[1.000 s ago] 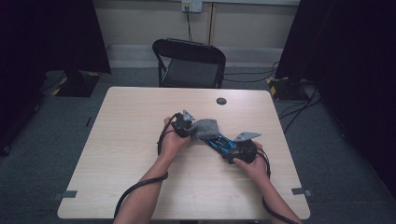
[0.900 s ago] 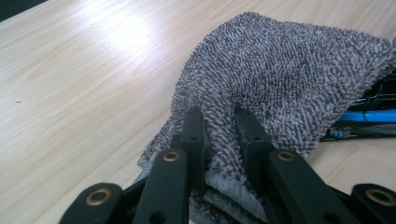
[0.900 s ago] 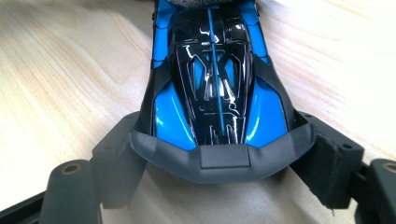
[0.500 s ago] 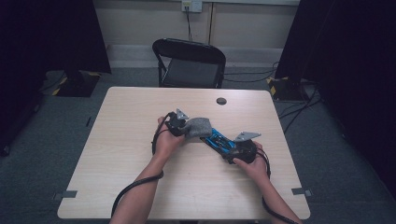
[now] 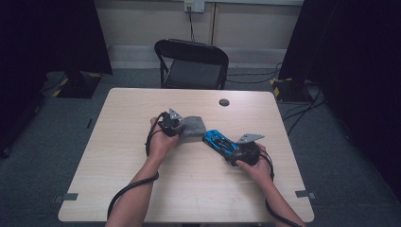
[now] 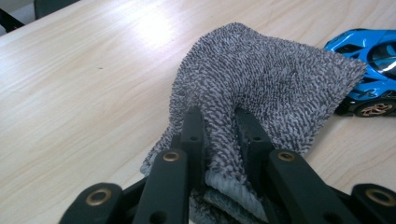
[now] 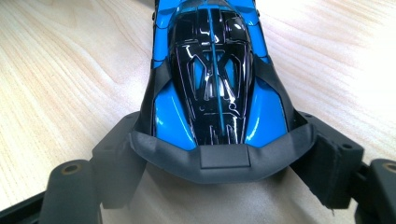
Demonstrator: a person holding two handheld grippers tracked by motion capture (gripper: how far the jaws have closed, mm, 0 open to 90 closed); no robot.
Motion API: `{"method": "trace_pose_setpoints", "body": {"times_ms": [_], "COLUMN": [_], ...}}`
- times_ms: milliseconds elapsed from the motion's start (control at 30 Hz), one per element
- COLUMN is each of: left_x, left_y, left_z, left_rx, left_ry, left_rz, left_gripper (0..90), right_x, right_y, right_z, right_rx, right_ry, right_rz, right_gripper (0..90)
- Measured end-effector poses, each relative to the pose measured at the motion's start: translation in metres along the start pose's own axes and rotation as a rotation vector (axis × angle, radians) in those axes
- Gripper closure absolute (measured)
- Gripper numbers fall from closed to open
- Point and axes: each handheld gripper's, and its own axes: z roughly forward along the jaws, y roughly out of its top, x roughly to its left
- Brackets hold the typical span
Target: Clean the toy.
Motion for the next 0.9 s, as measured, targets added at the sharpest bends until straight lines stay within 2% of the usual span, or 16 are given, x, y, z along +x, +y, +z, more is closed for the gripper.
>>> {"method": "trace_pose_setpoints", "body": {"times_ms": [33,133,300,400,567,900], "left_x": [0.000,0.001,-0.005,-0.015,-0.031,-0.060], "left_y": [0.000,0.004,0.013,0.020,0.028,0.035], "left_z": [-0.001,-0.008,-0.019,-0.023,-0.024,-0.018], "left_rx": [-0.009,-0.023,-0.066,-0.092,-0.118,-0.132], "left_ry": [0.001,0.003,-0.019,-0.045,-0.115,-0.183], "left_rz": [-0.009,-0.002,0.002,0.022,0.026,0.054], "left_gripper": [76.1,76.1,76.0,76.0,75.9,76.0], "right_x": [0.000,0.000,0.000,0.000,0.000,0.000], "right_y": [0.000,0.000,0.000,0.000,0.000,0.000], "right_z": [0.000,0.000,0.000,0.000,0.000,0.000], "right_rx": [0.000,0.000,0.000,0.000,0.000,0.000], "right_ry": [0.000,0.000,0.001,0.000,0.000,0.000], "right_rz": [0.000,0.000,0.000,0.000,0.000,-0.001], "right_gripper": [23.7,23.7,23.7,23.7,23.7,23.6]}}
